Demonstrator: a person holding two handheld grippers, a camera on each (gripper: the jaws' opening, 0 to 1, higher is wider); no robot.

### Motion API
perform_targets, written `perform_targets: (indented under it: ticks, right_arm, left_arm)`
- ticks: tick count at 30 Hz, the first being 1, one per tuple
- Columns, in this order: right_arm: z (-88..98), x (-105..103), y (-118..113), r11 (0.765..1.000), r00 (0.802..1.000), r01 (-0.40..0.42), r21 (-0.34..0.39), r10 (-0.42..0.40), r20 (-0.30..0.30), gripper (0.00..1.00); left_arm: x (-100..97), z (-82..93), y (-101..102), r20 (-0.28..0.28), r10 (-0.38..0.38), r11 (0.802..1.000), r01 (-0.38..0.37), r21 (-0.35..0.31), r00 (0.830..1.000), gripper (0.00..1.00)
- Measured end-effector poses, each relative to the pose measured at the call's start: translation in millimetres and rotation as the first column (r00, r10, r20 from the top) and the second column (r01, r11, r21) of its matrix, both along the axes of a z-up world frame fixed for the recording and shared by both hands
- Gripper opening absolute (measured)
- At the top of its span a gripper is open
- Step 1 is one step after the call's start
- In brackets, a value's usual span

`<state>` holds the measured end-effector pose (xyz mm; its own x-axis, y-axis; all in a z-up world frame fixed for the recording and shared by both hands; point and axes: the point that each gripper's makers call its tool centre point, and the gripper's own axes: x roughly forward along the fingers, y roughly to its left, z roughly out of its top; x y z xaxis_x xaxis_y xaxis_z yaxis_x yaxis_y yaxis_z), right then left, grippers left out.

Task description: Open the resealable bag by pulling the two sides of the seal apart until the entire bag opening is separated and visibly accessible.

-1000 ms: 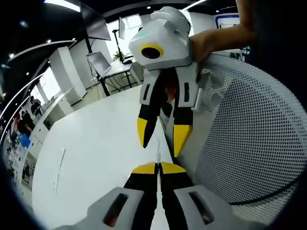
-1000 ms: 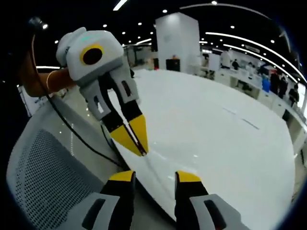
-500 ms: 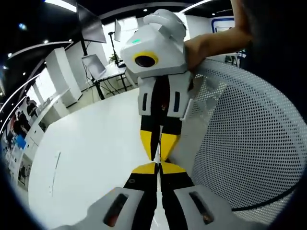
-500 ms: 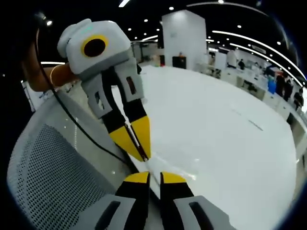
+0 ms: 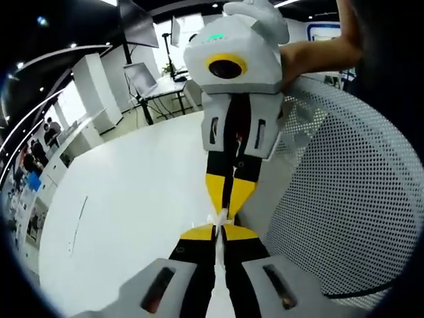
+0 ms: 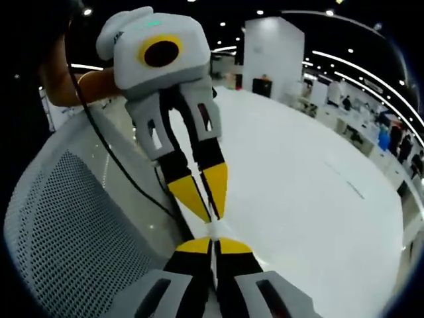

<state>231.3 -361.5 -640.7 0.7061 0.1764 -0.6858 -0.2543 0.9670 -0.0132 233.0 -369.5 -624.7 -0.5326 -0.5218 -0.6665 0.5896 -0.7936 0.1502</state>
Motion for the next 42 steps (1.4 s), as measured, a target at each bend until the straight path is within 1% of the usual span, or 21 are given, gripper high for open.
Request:
perform_targets:
  ticks: [2, 6, 9, 14, 20, 25, 28, 31, 34, 35, 39, 41, 42]
  right_arm:
    - [-0.1, 0, 0, 1.0, 1.0, -0.004, -0.003, 0.004, -0.001, 0.0]
    - [1.0, 0, -1, 1.0, 1.0, 0.001, 0.004, -0.001, 0.005, 0.0]
    - [1.2, 0, -1, 1.0, 1.0, 0.002, 0.005, -0.002, 0.005, 0.0]
    - [-0.3, -1, -1, 1.0, 1.0, -0.001, 0.001, 0.001, -0.004, 0.0]
    - [-2.3, -3, 3, 1.0, 1.0, -0.015, 0.002, 0.015, -0.018, 0.0]
    - [-2.3, -3, -1, 1.0, 1.0, 0.02, 0.023, -0.02, -0.023, 0.0]
    - [-1.8, -3, 0, 1.0, 1.0, 0.003, 0.0, -0.003, -0.022, 0.0]
    - [-3.0, -3, 2, 1.0, 0.999, -0.017, -0.015, 0.016, -0.031, 0.02]
    - [4.6, 2, 6, 0.999, 0.999, -0.034, -0.009, 0.035, 0.016, 0.04]
    - [5.7, 3, 6, 0.999, 0.999, -0.035, -0.008, 0.035, 0.022, 0.04]
    - [2.7, 2, 5, 0.999, 0.999, -0.033, -0.012, 0.033, 0.007, 0.03]
    - [3.0, 1, 6, 0.999, 0.999, -0.046, -0.022, 0.046, 0.008, 0.01]
    - [3.1, 1, 7, 0.998, 0.999, -0.05, -0.026, 0.05, 0.009, 0.01]
  left_arm:
    - [-1.2, 0.6, 0, -0.017, 0.013, 1.0, -0.013, 0.003, 1.0, 0.03]
    - [-3.1, 5.7, 0, -0.05, 0.032, 0.999, -0.032, -0.007, 0.998, 0.04]
    - [-2.9, 7.0, -1, -0.059, 0.036, 0.999, -0.036, -0.006, 0.998, 0.03]
    - [-5.3, 7.1, 2, -0.061, 0.017, 1.0, -0.018, -0.006, 0.998, 0.0]
    - [-7.5, 5.1, 5, -0.057, 0.002, 1.0, -0.001, 0.006, 0.998, 0.0]
    - [-8.8, 6.0, 5, -0.086, 0.012, 1.0, -0.011, 0.017, 0.996, 0.0]
    - [-8.2, 5.8, 4, -0.092, 0.021, 1.0, -0.018, 0.025, 0.996, 0.0]
    - [-8.8, 4.0, 7, -0.084, 0.003, 0.999, 0.001, 0.037, 0.996, 0.0]
    - [-8.2, 0.9, 7, -0.075, 0.008, 0.999, -0.005, 0.037, 0.997, 0.0]
    - [-8.4, 0.6, 7, -0.076, 0.009, 0.999, -0.007, 0.037, 0.997, 0.0]
    - [-10.9, 2.6, 6, -0.09, 0.01, 0.999, -0.007, 0.032, 0.996, 0.0]
    - [-10.9, 2.8, 5, -0.081, 0.001, 1.0, 0.001, 0.021, 0.997, 0.0]
    - [-11.3, 2.4, 6, -0.082, 0.0, 1.0, 0.002, 0.026, 0.997, 0.0]
